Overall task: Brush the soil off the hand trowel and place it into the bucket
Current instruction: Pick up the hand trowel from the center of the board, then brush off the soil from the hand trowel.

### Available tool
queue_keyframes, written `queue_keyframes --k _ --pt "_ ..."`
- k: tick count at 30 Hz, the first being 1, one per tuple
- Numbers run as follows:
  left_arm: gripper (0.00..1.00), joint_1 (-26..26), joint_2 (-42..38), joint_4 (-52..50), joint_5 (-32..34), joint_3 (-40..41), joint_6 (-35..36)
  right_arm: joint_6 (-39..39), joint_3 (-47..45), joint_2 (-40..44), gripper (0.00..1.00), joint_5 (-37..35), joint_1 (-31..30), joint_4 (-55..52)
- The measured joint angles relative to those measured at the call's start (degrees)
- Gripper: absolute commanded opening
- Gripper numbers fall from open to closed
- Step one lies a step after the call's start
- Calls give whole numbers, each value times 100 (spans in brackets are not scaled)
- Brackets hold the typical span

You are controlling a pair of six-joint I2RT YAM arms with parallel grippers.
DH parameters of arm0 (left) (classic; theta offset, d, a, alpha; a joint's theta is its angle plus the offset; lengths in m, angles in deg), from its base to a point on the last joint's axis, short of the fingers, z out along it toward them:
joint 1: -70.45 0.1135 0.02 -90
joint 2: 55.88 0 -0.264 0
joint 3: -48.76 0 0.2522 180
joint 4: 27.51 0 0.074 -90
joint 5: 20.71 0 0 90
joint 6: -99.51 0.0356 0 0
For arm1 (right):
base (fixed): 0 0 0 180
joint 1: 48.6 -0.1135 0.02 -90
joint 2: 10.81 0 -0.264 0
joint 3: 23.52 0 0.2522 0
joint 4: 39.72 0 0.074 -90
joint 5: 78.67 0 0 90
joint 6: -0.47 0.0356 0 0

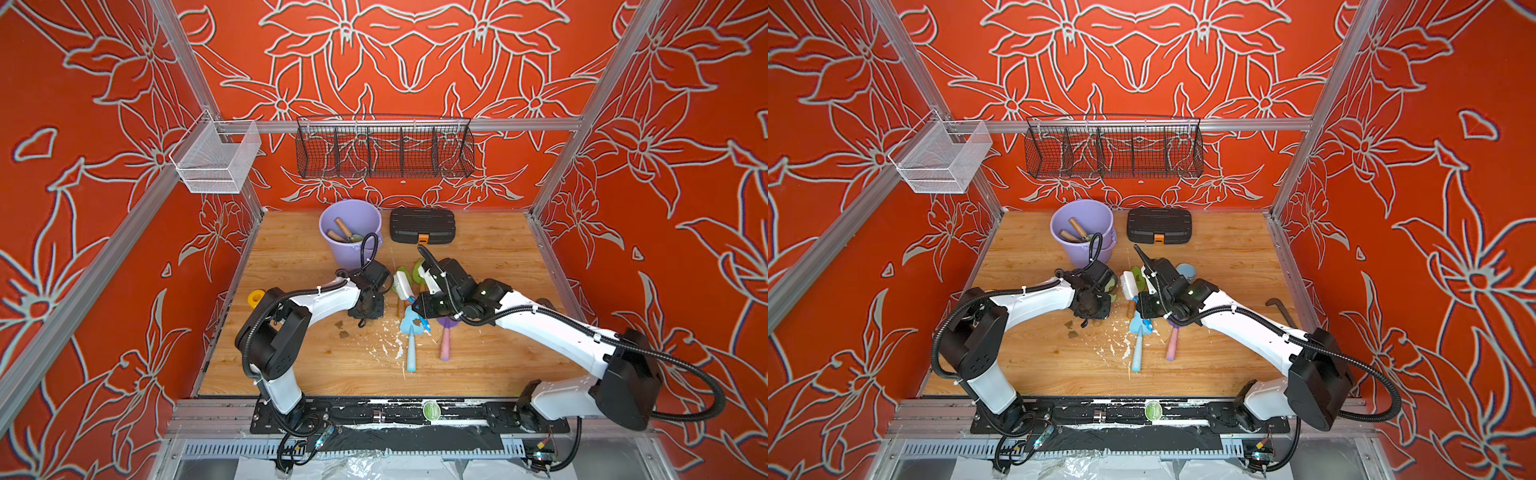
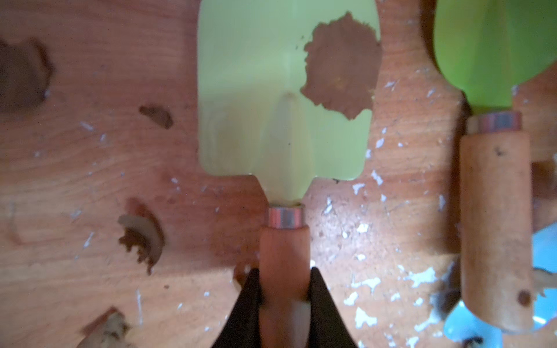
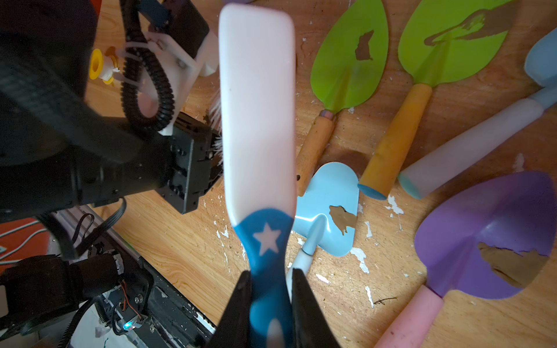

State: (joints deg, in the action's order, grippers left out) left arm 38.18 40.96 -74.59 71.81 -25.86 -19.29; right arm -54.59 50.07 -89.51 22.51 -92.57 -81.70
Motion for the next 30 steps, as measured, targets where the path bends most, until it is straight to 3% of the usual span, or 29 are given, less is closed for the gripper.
queue_keyframes --k 7,12,18,30 --pt "0 0 -1510 -859 -372 28 118 -131 186 -142 0 122 -24 -245" --pt "0 0 -2090 -1467 -629 85 61 -286 549 -245 0 107 -186 -422" --pt "0 0 -2844 -1720 -629 734 -144 -542 1104 -535 0 31 -590 -562" --pt "0 0 -2927 -1814 -632 807 -216 -793 1755 -1552 0 66 -1086 -608"
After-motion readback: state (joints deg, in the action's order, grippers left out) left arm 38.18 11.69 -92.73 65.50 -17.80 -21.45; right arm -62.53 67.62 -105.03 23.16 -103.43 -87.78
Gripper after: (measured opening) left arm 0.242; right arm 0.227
